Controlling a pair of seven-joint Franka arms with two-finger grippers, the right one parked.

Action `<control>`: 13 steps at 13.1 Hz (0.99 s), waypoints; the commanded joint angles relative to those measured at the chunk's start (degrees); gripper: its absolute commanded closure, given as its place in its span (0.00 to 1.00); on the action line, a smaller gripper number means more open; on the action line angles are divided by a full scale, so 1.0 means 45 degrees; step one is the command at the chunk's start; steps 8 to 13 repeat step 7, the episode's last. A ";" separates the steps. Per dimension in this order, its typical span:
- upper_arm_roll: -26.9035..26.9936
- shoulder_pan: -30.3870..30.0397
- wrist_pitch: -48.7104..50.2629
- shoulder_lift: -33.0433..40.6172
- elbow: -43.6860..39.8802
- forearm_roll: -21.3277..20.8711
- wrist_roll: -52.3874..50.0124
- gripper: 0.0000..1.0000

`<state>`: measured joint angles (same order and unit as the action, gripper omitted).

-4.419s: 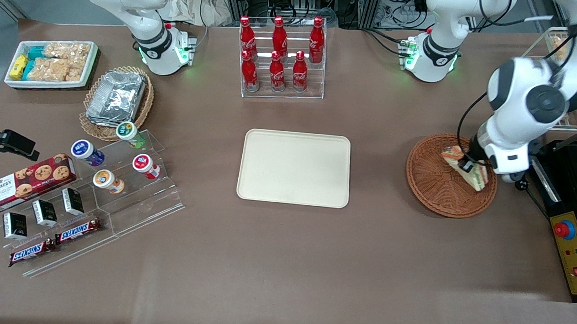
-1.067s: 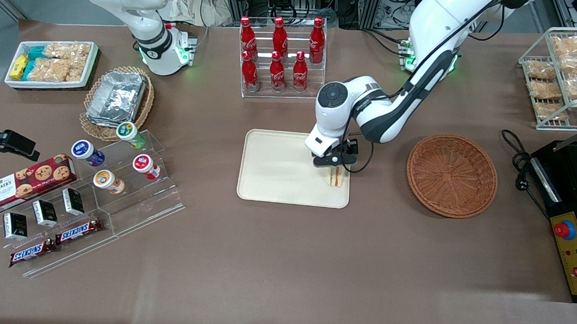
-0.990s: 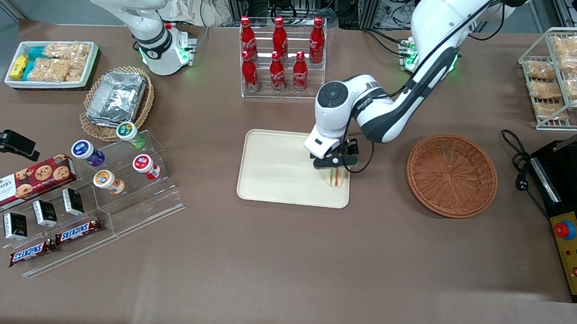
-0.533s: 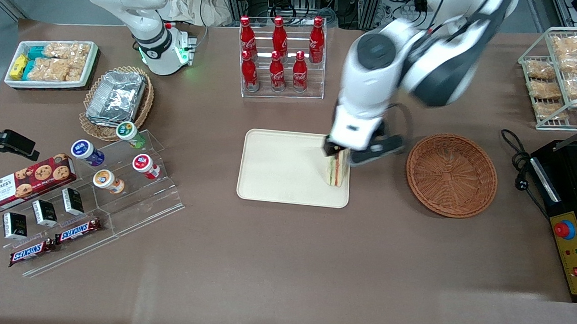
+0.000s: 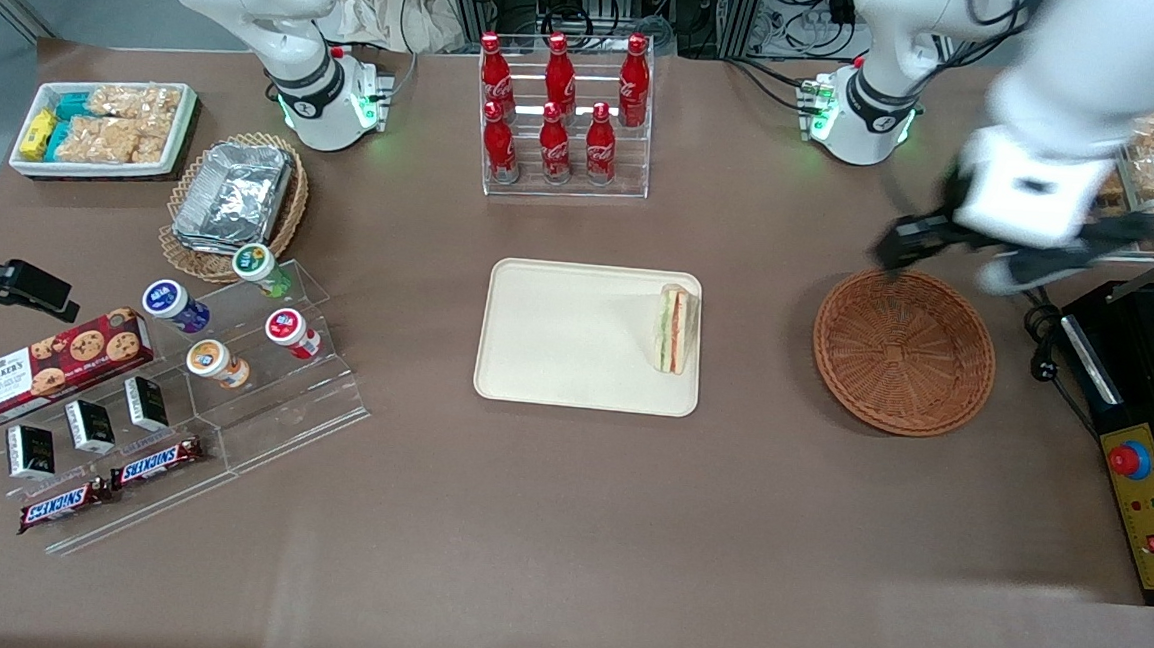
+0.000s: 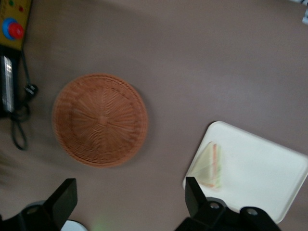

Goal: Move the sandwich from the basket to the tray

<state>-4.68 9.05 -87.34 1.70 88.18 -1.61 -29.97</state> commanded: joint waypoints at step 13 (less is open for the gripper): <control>0.1315 -0.0526 0.0465 0.0286 0.0306 0.0454 0.6679 0.00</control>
